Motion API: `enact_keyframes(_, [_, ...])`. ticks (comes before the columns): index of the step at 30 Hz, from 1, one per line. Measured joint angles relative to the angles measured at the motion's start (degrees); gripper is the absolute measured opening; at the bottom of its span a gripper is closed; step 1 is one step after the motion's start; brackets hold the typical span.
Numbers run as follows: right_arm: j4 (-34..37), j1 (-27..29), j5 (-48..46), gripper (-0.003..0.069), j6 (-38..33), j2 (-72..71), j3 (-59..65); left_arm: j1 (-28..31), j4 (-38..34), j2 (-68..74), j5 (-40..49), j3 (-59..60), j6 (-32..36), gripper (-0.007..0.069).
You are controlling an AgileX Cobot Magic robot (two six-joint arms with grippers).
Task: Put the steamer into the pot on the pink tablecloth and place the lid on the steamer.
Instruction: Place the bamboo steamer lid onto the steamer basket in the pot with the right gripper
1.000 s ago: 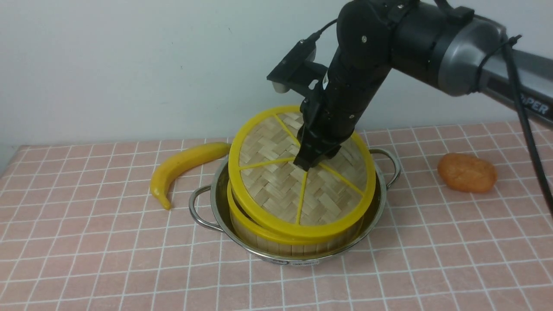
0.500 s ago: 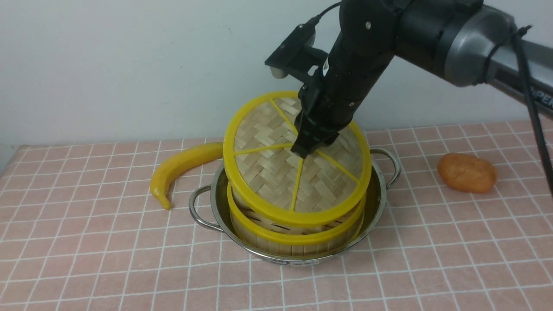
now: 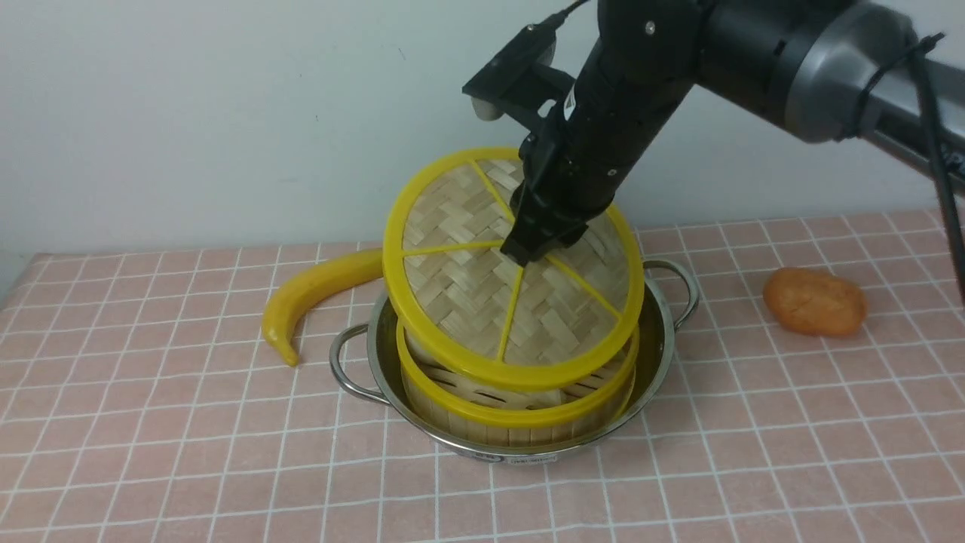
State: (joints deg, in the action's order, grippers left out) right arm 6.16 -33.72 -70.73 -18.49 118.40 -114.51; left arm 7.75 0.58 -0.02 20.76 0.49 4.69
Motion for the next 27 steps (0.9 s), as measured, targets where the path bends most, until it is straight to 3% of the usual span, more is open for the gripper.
enact_keyframes(27, [1.0, 0.0, 1.4, 0.0148, -2.8, 1.7, 3.0, 0.0, 0.0, 0.0, 0.0, 0.0, 0.0, 0.0243])
